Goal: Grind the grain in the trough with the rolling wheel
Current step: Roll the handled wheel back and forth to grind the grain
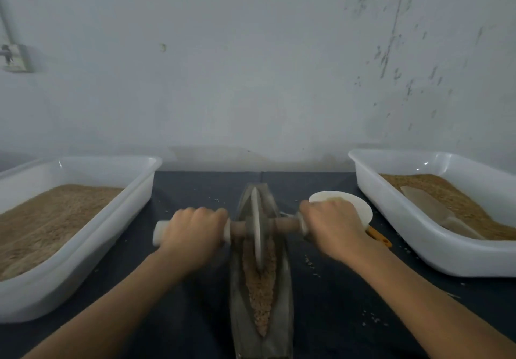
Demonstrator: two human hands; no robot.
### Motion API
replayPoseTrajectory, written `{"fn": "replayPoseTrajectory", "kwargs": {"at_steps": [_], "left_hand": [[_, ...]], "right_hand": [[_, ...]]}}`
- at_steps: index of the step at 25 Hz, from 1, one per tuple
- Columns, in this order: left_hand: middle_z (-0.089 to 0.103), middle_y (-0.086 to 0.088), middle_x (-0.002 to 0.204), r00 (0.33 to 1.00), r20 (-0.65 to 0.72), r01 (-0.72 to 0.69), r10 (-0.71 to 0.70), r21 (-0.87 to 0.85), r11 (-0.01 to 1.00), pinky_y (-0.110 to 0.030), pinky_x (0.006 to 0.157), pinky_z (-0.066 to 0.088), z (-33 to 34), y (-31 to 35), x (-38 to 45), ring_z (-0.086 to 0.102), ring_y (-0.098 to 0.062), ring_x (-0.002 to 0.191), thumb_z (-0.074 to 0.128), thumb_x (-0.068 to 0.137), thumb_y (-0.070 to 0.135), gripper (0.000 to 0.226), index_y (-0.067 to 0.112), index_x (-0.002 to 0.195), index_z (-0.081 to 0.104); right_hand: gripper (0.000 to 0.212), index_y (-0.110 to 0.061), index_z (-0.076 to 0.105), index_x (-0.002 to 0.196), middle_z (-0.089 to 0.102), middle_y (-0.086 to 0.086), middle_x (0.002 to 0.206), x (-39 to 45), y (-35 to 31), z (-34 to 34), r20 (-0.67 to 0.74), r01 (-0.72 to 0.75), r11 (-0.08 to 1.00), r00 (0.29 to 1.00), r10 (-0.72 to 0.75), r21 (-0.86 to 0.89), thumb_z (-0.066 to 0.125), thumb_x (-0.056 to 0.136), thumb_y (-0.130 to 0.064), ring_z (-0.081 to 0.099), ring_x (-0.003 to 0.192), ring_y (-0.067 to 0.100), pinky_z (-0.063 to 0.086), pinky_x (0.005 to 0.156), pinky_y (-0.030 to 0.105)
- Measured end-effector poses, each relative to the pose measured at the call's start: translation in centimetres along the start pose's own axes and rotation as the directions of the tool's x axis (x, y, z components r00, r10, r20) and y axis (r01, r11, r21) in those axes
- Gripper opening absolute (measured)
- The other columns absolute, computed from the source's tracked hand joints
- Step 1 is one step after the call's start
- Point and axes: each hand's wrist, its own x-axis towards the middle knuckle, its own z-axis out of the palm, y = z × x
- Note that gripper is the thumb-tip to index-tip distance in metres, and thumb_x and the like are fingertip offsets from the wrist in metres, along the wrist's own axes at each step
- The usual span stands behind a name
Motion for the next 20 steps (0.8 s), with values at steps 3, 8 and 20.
{"fn": "replayPoseTrajectory", "kwargs": {"at_steps": [3, 8, 20], "left_hand": [[0.063, 0.0, 0.087, 0.997, 0.018, 0.08, -0.079, -0.015, 0.997, -0.033, 0.063, 0.038, 0.3, 0.1, 4.9, 0.059, -0.026, 0.077, 0.054, 0.085, 0.031, 0.014, 0.025, 0.082, 0.041], [0.058, 0.007, 0.081, 0.998, 0.043, -0.044, 0.046, -0.047, 0.998, -0.032, 0.063, 0.041, -0.1, -0.4, 1.1, 0.057, -0.016, 0.073, 0.055, 0.083, 0.039, 0.022, 0.033, 0.08, 0.034], [0.062, 0.004, 0.09, 0.999, -0.003, 0.054, -0.054, 0.024, 0.998, -0.033, 0.064, 0.036, 0.3, 0.1, 5.6, 0.06, -0.021, 0.08, 0.055, 0.085, 0.036, 0.019, 0.028, 0.085, 0.038]], "right_hand": [[0.019, -0.018, 0.049, 0.095, 0.064, 0.0, 0.084, 4.5, 0.2, 1.0, 0.004, -0.092, 0.996, 0.996, 0.092, -0.003, 0.064, 0.083, -0.021, 0.061, 0.073, 0.025, 0.03, 0.054, 0.03], [0.021, -0.025, 0.044, 0.09, 0.049, -0.007, 0.071, -0.3, 0.3, -0.1, 0.117, 0.018, 0.991, 0.993, -0.034, 0.133, 0.064, 0.082, -0.028, 0.047, 0.061, 0.018, 0.04, 0.058, 0.032], [0.021, -0.017, 0.051, 0.104, 0.065, 0.005, 0.096, 5.2, 0.6, 1.5, 0.135, -0.089, 0.992, 0.988, 0.078, 0.084, 0.06, 0.087, -0.027, 0.061, 0.085, 0.029, 0.034, 0.062, 0.033]]}}
